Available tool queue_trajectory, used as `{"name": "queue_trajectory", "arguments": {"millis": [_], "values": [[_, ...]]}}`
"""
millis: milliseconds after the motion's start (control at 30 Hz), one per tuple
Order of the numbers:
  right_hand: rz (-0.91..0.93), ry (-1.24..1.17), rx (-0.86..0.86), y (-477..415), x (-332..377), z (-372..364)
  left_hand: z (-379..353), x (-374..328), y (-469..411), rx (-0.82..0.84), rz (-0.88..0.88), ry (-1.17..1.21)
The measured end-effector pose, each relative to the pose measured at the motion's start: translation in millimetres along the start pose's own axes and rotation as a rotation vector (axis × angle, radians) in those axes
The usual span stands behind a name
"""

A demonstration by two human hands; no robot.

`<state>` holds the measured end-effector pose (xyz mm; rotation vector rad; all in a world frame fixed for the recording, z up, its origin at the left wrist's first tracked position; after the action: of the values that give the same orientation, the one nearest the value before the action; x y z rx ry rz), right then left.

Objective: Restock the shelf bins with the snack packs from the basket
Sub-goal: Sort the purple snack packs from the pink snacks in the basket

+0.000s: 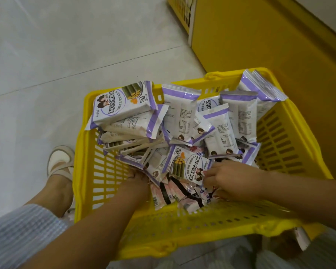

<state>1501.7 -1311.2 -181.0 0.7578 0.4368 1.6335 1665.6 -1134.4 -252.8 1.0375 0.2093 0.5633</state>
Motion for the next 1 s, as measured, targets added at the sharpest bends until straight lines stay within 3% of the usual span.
{"name": "queue_trajectory", "arguments": {"millis": [167,400,667,1000], "values": [[0.029,-0.402,0.098,-34,30,-3,2,-1,3,0.049,-0.001,-0.007],[-0.02,-0.417,0.232,-69,38,-21,-10,-5,6,0.171,-0.051,0.055],[-0.062,-0.591,0.114,-75,37,-27,8,-3,7,0.117,-0.091,0.334],[-0.073,-0.675,0.099,-86,30,-20,-1,-10,9,0.307,-0.158,0.621]]}}
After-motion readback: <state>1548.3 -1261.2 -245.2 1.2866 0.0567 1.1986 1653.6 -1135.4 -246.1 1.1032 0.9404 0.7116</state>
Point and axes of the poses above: each hand's wrist, its own y-axis away from the middle knuckle, its own z-axis out of the back of the hand, x = y × z, the point moved 4 cm from there along -y, towards the middle knuckle, and after that the axes turned 6 degrees about x, right-handed, at the moved point
